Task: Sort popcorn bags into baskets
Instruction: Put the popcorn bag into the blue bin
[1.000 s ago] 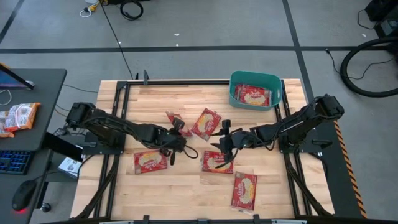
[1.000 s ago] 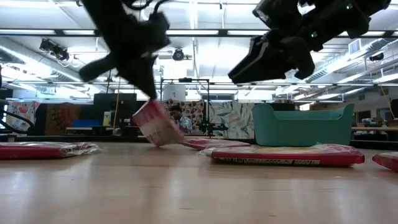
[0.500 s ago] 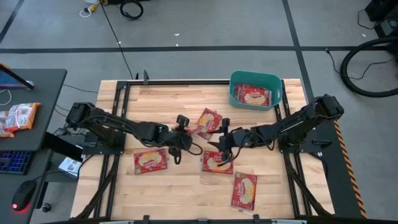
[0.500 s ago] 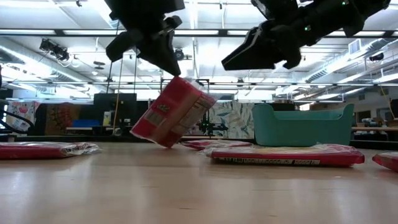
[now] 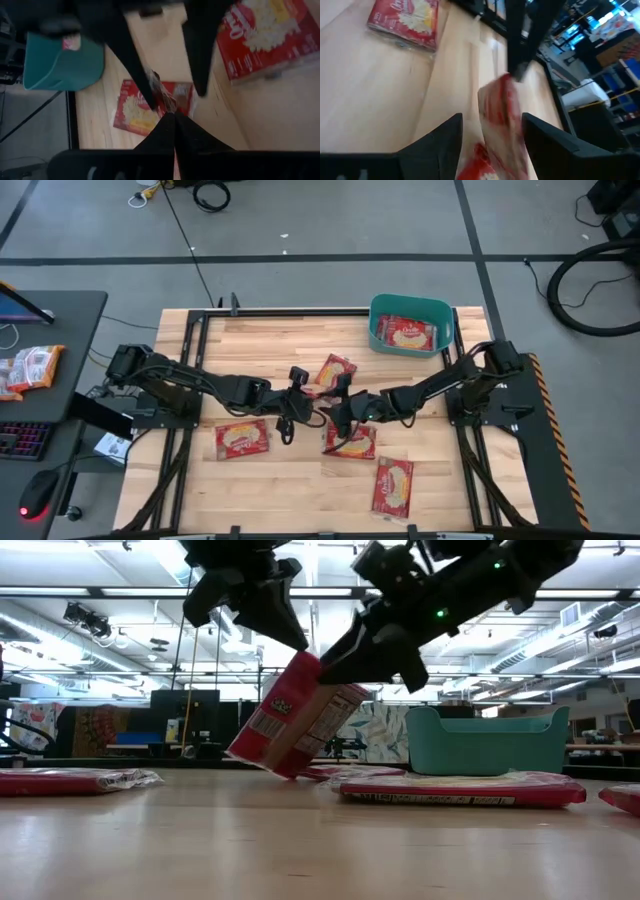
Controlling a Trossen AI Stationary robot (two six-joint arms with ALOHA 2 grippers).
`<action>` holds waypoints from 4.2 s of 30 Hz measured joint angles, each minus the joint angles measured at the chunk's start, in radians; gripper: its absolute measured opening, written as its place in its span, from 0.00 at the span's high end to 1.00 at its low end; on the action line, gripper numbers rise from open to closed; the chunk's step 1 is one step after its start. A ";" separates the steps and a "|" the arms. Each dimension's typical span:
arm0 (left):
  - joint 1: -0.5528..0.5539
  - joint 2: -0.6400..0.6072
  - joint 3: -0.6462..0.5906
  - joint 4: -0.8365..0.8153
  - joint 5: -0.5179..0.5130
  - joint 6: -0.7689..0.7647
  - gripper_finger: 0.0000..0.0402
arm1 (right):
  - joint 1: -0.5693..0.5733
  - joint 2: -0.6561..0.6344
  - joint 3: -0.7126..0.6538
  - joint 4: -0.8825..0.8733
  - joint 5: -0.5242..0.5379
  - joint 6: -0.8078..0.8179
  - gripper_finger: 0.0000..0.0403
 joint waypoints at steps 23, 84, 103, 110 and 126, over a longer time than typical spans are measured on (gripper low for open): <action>0.008 -0.004 0.000 0.018 0.030 -0.066 0.84 | -0.031 -0.018 0.022 -0.172 0.069 0.011 0.92; 0.482 -0.176 -0.756 1.509 0.352 -0.198 0.69 | -0.641 -0.082 0.618 -1.982 0.206 1.063 0.91; 0.479 -0.217 -0.498 0.779 0.299 -0.238 0.69 | -0.762 -0.069 0.418 -1.732 0.125 0.983 0.87; 0.479 -0.217 -0.498 0.772 0.299 -0.220 0.69 | -0.779 -0.069 0.415 -1.604 0.032 0.920 0.75; 0.478 -0.217 -0.498 0.757 0.356 -0.217 0.69 | -0.778 -0.080 0.428 -1.546 -0.162 0.843 0.53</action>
